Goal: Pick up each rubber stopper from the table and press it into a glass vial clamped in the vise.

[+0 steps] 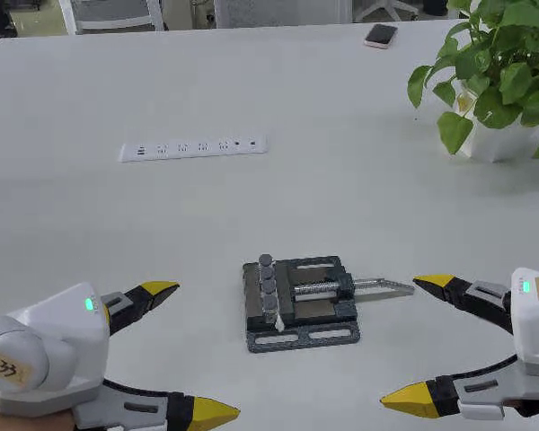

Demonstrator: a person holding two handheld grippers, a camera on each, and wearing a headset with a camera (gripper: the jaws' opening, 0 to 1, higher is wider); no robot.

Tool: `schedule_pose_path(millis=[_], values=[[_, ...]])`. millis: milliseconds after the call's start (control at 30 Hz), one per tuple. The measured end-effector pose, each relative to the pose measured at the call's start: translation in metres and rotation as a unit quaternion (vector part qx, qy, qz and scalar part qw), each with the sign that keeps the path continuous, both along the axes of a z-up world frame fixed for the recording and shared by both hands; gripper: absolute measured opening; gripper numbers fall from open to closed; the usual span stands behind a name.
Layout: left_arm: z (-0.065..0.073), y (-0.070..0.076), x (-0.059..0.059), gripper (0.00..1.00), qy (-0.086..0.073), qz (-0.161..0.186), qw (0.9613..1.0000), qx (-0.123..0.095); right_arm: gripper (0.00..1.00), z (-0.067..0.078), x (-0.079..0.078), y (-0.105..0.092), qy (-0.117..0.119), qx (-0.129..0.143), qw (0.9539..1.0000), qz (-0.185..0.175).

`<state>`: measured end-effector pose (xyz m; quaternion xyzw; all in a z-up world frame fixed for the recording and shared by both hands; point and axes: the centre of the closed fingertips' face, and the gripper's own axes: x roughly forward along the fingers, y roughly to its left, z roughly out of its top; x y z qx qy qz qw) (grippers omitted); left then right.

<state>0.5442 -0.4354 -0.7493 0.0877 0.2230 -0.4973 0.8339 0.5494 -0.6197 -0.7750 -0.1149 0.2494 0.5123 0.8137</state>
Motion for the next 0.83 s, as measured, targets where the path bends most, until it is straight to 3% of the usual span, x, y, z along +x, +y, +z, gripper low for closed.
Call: schedule_pose_path(millis=[833], values=[[-0.0034,0.0011,-0.0032,0.99,0.001,-0.002,1.0,0.002,0.99,0.0018,0.0024,-0.0015,-0.008,-0.013,0.9999,0.005]])
